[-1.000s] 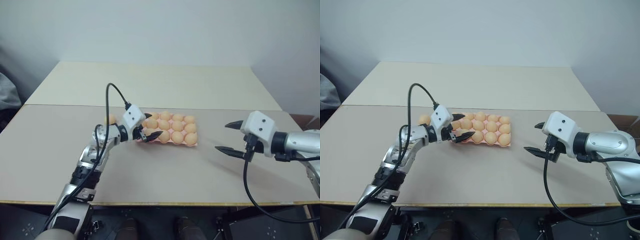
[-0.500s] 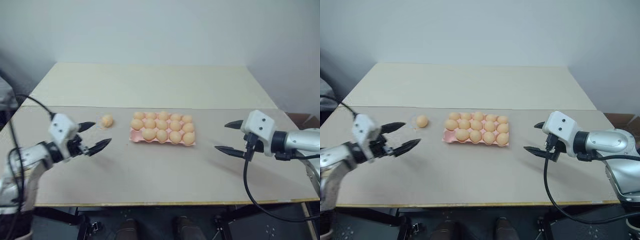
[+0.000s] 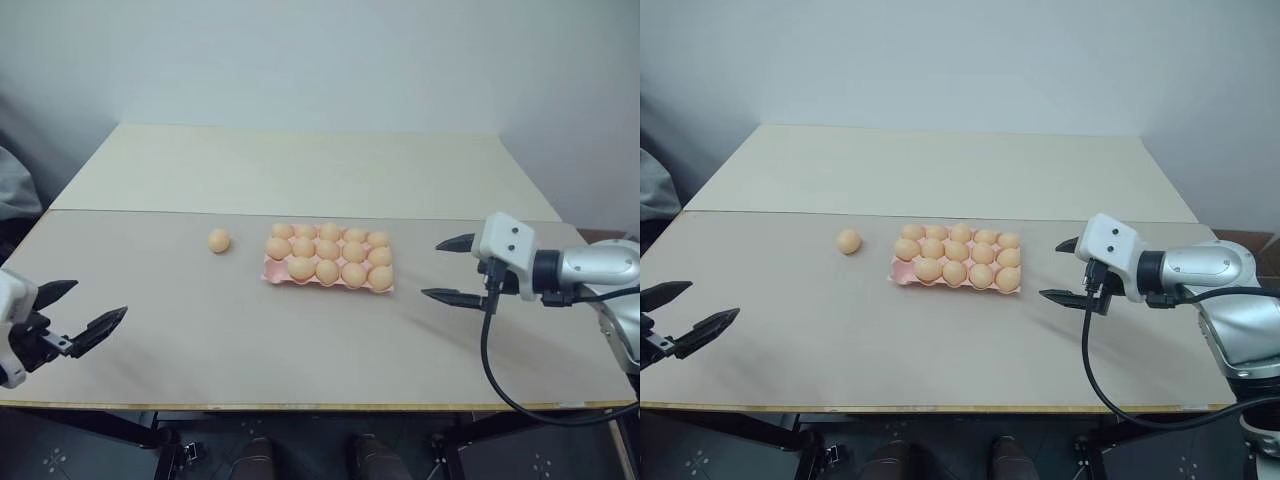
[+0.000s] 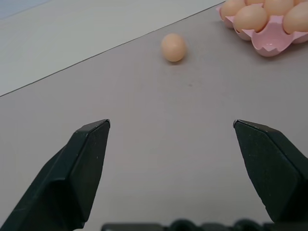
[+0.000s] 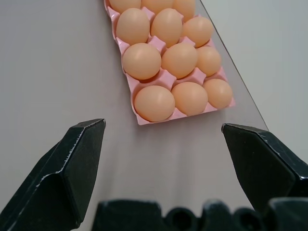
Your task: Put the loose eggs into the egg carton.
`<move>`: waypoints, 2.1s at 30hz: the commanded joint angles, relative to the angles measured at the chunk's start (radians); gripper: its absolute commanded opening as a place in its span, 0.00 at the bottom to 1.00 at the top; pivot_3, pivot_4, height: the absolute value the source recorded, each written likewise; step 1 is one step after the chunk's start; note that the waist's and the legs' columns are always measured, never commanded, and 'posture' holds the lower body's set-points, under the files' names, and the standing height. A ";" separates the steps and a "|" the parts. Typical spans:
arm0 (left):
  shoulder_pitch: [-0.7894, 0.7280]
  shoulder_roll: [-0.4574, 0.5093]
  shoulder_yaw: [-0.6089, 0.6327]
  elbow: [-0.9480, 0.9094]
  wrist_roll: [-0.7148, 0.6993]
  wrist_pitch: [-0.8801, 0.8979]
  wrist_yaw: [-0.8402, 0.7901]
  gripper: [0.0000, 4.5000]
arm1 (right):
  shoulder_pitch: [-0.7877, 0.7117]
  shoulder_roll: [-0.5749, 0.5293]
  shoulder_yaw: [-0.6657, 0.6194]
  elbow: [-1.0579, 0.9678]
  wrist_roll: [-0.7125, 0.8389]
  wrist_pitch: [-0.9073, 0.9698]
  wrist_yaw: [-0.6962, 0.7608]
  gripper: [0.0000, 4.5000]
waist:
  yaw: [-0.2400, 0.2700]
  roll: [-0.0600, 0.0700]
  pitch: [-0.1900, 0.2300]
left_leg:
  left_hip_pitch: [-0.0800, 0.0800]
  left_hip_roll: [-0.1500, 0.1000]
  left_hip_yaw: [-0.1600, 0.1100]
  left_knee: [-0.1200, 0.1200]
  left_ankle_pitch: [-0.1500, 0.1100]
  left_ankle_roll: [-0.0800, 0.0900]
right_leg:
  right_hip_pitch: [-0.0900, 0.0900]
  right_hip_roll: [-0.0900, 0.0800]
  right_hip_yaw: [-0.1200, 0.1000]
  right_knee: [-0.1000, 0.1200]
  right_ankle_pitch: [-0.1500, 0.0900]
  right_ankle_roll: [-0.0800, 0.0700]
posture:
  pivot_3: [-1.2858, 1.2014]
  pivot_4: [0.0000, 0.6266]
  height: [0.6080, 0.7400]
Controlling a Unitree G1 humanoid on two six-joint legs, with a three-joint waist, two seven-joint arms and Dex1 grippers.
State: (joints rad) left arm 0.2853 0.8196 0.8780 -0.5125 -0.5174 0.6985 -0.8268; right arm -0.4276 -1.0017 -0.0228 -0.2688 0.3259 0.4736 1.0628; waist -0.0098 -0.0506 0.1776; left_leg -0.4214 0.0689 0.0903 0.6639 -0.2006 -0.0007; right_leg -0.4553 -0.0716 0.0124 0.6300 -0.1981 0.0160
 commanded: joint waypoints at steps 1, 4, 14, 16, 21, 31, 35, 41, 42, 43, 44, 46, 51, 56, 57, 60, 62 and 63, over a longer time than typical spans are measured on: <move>-0.028 0.003 0.032 -0.012 -0.026 0.010 0.041 0.99 | -0.019 -0.007 -0.023 -0.010 -0.003 -0.022 0.005 1.00 | -0.001 0.000 0.000 | 0.000 0.000 0.000 0.000 0.000 0.000 | 0.000 0.000 0.000 0.000 0.000 0.000 | 0.52 0.24 1.00; -0.048 0.005 -0.002 -0.004 -0.025 0.002 0.061 0.99 | -0.013 -0.009 -0.028 -0.019 -0.002 -0.015 0.001 1.00 | -0.003 0.000 0.000 | 0.000 0.000 0.000 0.000 0.000 0.000 | 0.000 0.000 0.000 0.000 0.000 -0.001 | 0.52 0.24 1.00; -0.489 -0.001 -0.378 0.313 0.085 -0.045 0.213 0.99 | -0.017 -0.013 -0.039 -0.039 0.006 0.013 -0.012 1.00 | 0.016 0.000 0.000 | 0.000 0.000 0.000 0.000 0.000 0.000 | 0.001 0.002 0.000 0.001 0.001 0.000 | 0.52 0.24 1.00; -0.569 -0.015 -0.455 0.373 0.100 -0.075 0.197 0.99 | -0.008 -0.018 -0.048 -0.044 0.004 0.018 -0.016 1.00 | 0.016 0.000 -0.001 | 0.000 0.000 0.000 0.000 0.000 0.001 | 0.001 0.001 0.001 0.000 0.006 -0.001 | 0.52 0.24 1.00; -0.764 -0.074 -0.624 0.593 0.178 -0.153 0.192 0.99 | 0.028 -0.035 -0.090 -0.081 0.017 0.043 -0.026 1.00 | 0.016 -0.001 -0.001 | -0.002 -0.001 0.001 0.000 0.000 0.002 | 0.000 0.002 0.001 -0.001 0.008 0.000 | 0.52 0.24 1.00; -1.066 -0.204 -0.768 1.077 0.329 -0.359 0.214 0.99 | 0.120 -0.057 -0.174 -0.163 0.037 0.102 -0.057 1.00 | 0.019 -0.001 -0.001 | -0.002 -0.001 -0.001 0.001 0.000 0.001 | 0.001 0.002 0.001 0.000 0.009 0.001 | 0.52 0.24 1.00; -1.134 -0.248 -0.780 1.211 0.347 -0.427 0.196 0.99 | 0.134 -0.059 -0.186 -0.173 0.038 0.111 -0.070 1.00 | 0.019 -0.001 -0.001 | -0.003 -0.001 -0.001 0.001 0.000 0.001 | 0.001 0.002 0.001 0.000 0.009 0.001 | 0.52 0.24 1.00; -1.217 -0.292 -0.804 1.450 0.404 -0.522 0.204 0.99 | 0.140 -0.057 -0.187 -0.180 0.042 0.116 -0.083 1.00 | 0.017 -0.001 -0.001 | -0.003 -0.001 -0.001 0.002 0.000 0.001 | 0.001 0.002 0.001 0.000 0.009 0.002 | 0.52 0.24 1.00; -1.223 -0.298 -0.810 1.479 0.413 -0.542 0.202 0.99 | 0.141 -0.056 -0.186 -0.178 0.040 0.115 -0.086 1.00 | 0.018 -0.001 -0.001 | -0.003 -0.001 -0.001 0.002 0.000 0.001 | 0.001 0.002 0.001 0.000 0.009 0.002 | 0.52 0.24 1.00; -1.229 -0.306 -0.807 1.504 0.414 -0.555 0.196 0.99 | 0.143 -0.056 -0.186 -0.176 0.038 0.114 -0.089 1.00 | 0.018 -0.001 -0.001 | -0.003 -0.001 -0.001 0.002 0.000 0.001 | 0.001 0.002 0.001 0.000 0.009 0.002 | 0.52 0.24 1.00; -1.237 -0.314 -0.804 1.527 0.416 -0.566 0.197 0.99 | 0.146 -0.055 -0.188 -0.174 0.037 0.112 -0.091 1.00 | 0.019 -0.001 -0.001 | -0.003 -0.001 -0.001 0.002 0.000 0.001 | 0.001 0.002 0.001 0.000 0.009 0.002 | 0.52 0.24 1.00; -1.250 -0.323 -0.804 1.565 0.422 -0.586 0.195 0.99 | 0.149 -0.056 -0.192 -0.171 0.034 0.110 -0.098 1.00 | 0.020 -0.001 -0.001 | -0.003 -0.001 -0.001 0.002 0.000 0.001 | 0.001 0.002 0.001 0.000 0.009 0.002 | 0.52 0.24 1.00; -1.280 -0.328 -0.788 1.627 0.432 -0.619 0.219 0.72 | 0.155 -0.061 -0.197 -0.171 0.034 0.110 -0.103 1.00 | 0.021 -0.001 -0.001 | -0.003 -0.001 -0.002 0.003 0.000 0.001 | 0.001 0.002 0.000 0.000 0.009 0.002 | 0.52 0.24 1.00; -1.286 -0.317 -0.800 1.647 0.463 -0.636 0.239 0.58 | 0.158 -0.062 -0.192 -0.168 0.031 0.104 -0.104 1.00 | 0.019 -0.001 -0.001 | -0.004 -0.001 -0.002 0.003 0.000 0.001 | 0.001 0.002 0.001 0.000 0.009 0.003 | 0.52 0.24 1.00; -1.284 -0.315 -0.797 1.645 0.462 -0.640 0.235 0.58 | 0.156 -0.061 -0.190 -0.166 0.030 0.102 -0.105 1.00 | 0.019 -0.001 -0.001 | -0.004 -0.001 -0.002 0.003 0.000 0.001 | 0.001 0.002 0.001 0.000 0.009 0.003 | 0.52 0.24 1.00; -1.271 -0.310 -0.802 1.628 0.474 -0.656 0.225 0.58 | 0.150 -0.058 -0.183 -0.160 0.028 0.097 -0.106 1.00 | 0.020 -0.001 -0.001 | -0.004 -0.001 -0.002 0.003 0.000 0.001 | 0.001 0.002 0.001 0.000 0.009 0.003 | 0.52 0.24 1.00; -1.252 -0.304 -0.792 1.573 0.454 -0.664 0.179 0.58 | 0.147 -0.057 -0.181 -0.157 0.028 0.094 -0.107 1.00 | 0.019 -0.001 -0.001 | -0.003 -0.001 -0.001 0.003 0.000 0.001 | 0.001 0.002 0.001 0.000 0.009 0.003 | 0.52 0.24 1.00; -1.235 -0.302 -0.775 1.519 0.421 -0.659 0.127 0.58 | 0.146 -0.057 -0.180 -0.156 0.028 0.094 -0.109 1.00 | 0.018 -0.001 -0.001 | -0.004 -0.001 -0.001 0.003 0.000 0.001 | 0.001 0.002 0.001 0.000 0.009 0.003 | 0.52 0.24 1.00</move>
State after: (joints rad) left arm -0.9539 0.5022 0.0807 1.0905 -0.0582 0.0632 -0.6427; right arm -0.2666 -1.0463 -0.1737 -0.4189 0.3561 0.5804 0.9594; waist 0.0087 -0.0519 0.1766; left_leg -0.4251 0.0678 0.0888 0.6673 -0.2004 0.0006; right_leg -0.4545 -0.0695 0.0129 0.6301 -0.1888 0.0187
